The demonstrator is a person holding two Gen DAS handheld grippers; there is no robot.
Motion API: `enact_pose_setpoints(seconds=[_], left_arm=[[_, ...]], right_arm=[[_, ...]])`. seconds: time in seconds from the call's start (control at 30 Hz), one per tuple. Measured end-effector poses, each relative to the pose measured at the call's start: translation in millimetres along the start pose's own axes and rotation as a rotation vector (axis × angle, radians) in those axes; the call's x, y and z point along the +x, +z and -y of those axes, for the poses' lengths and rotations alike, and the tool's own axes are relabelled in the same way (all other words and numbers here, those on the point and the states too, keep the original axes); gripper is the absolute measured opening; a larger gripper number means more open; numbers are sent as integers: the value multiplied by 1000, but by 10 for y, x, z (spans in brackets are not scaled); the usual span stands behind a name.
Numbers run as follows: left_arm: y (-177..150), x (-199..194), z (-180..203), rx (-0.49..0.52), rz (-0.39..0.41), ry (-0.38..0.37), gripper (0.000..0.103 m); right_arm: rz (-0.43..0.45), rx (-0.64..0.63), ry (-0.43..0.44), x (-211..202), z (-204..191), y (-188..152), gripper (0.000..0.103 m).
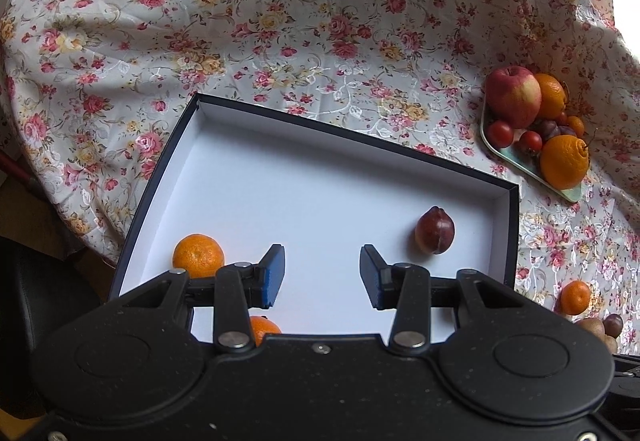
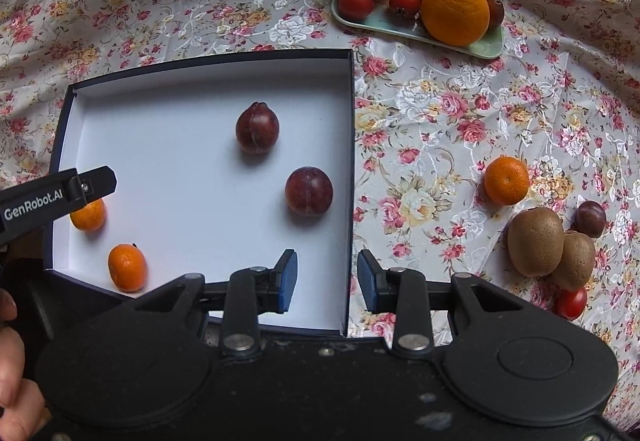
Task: Organize fruits
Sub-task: 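Move both grippers back toward the kiwis and red tomatoes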
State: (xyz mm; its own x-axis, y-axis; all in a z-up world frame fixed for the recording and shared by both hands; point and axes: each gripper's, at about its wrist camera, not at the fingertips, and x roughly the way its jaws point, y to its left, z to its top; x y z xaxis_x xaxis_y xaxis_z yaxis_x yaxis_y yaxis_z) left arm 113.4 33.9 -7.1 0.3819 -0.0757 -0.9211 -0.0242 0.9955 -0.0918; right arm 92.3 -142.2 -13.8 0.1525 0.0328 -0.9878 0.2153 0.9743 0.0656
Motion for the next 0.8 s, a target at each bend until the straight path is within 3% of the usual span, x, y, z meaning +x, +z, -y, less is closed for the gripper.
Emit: enact_pose_setpoints(seconds=[0.53, 0.7, 0.8], left_arm=[[39, 32, 607, 112, 6, -17, 51], [29, 13, 780, 150, 15, -29, 51], [12, 22, 904, 182, 7, -35, 51]], right_arm=[[-16, 75, -68, -1, 510, 57, 35], [-6, 95, -163, 0, 660, 68, 34], [-7, 100, -170, 5, 786, 70, 34]])
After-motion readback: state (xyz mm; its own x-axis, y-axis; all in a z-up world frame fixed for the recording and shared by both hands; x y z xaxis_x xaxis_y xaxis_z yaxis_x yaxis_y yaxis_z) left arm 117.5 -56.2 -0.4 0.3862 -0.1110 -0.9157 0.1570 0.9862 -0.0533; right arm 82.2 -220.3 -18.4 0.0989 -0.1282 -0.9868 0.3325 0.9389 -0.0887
